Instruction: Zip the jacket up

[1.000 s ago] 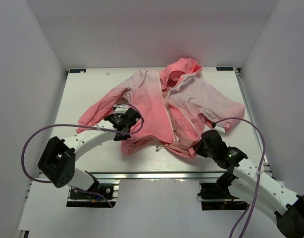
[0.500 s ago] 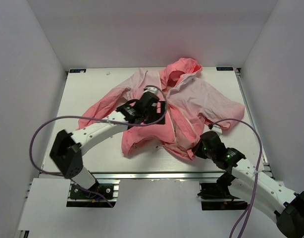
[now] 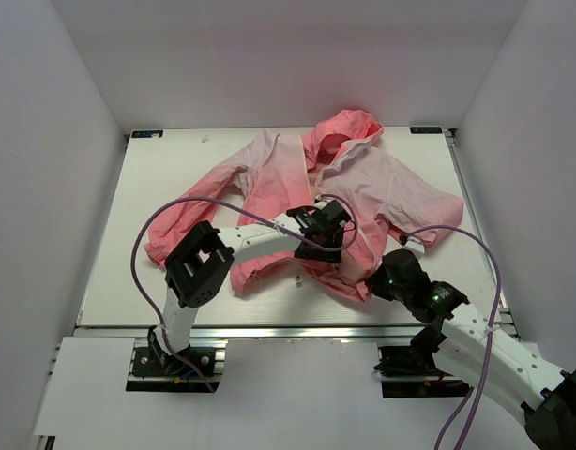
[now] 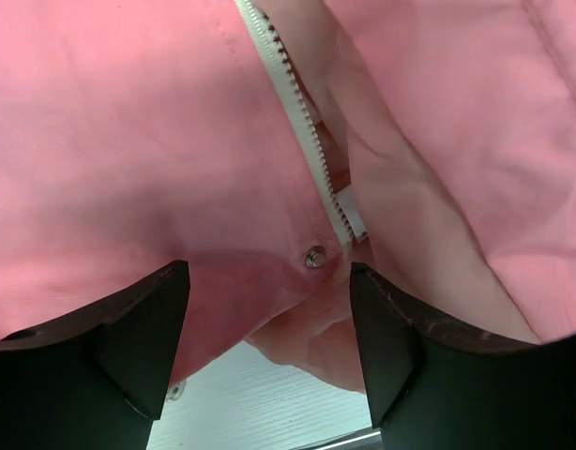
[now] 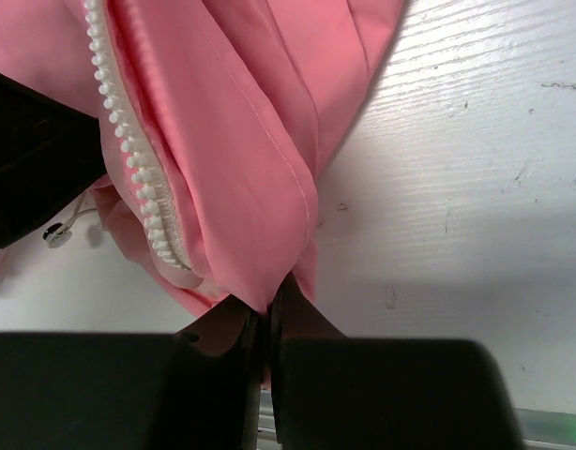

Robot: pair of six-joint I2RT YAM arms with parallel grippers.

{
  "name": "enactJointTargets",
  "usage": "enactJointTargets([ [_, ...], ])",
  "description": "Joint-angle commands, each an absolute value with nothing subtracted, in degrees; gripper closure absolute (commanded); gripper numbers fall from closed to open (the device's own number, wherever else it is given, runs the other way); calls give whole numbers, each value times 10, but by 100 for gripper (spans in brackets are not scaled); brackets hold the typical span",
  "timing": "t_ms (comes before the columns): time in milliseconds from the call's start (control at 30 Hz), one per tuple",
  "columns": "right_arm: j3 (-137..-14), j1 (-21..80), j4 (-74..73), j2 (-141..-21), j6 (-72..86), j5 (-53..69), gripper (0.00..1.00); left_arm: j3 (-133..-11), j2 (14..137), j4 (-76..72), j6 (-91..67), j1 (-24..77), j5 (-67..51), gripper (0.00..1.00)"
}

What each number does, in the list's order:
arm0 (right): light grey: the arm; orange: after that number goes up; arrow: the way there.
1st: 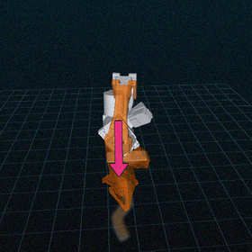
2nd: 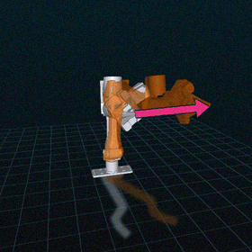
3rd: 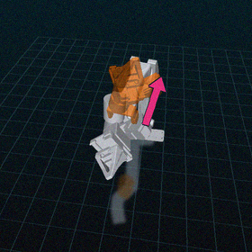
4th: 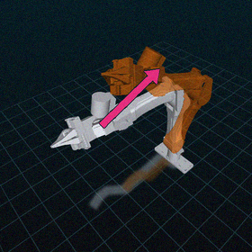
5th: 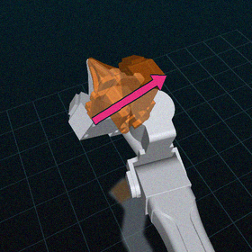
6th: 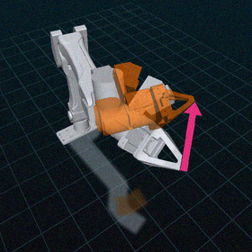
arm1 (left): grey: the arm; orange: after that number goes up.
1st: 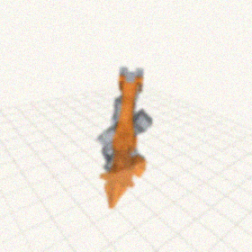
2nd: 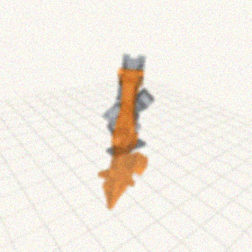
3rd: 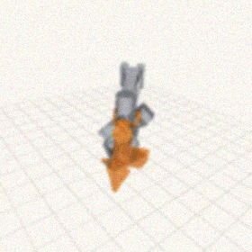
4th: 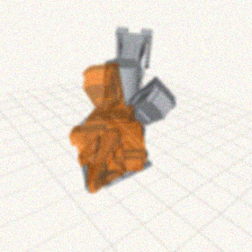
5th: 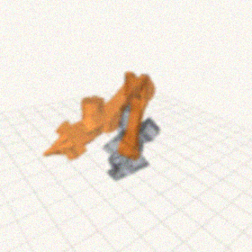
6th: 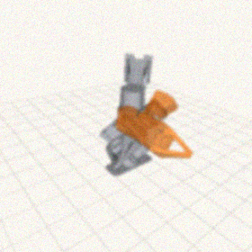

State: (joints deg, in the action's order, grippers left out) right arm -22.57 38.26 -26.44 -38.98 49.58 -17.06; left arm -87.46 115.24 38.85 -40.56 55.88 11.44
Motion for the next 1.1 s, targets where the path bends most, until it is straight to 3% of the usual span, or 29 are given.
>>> enactJointTargets([
  [0, -236, 380, -264, -387, 494, -197, 100, -913, 1155, 409, -439, 565, 140, 21],
  [267, -235, 380, -264, -383, 491, -200, 100, -941, 1222, 452, -496, 572, 192, 20],
  [400, -231, 380, -265, -379, 495, -199, 100, -943, 1247, 484, -541, 572, 208, 27],
  [467, -227, 381, -265, -376, 498, -200, 100, -932, 1243, 483, -559, 572, 212, 37],
  [633, -223, 380, -262, -379, 501, -200, 100, -910, 1223, 468, -560, 572, 216, 53],
  [933, -229, 380, -263, -382, 491, -203, 100, -910, 1183, 444, -510, 571, 210, 64],
  [1033, -229, 381, -242, -382, 477, -187, 100, -876, 1135, 408, -476, 570, 206, 89],
  [1067, -229, 380, -235, -382, 474, -179, 100, -867, 1121, 401, -471, 569, 208, 94],
])
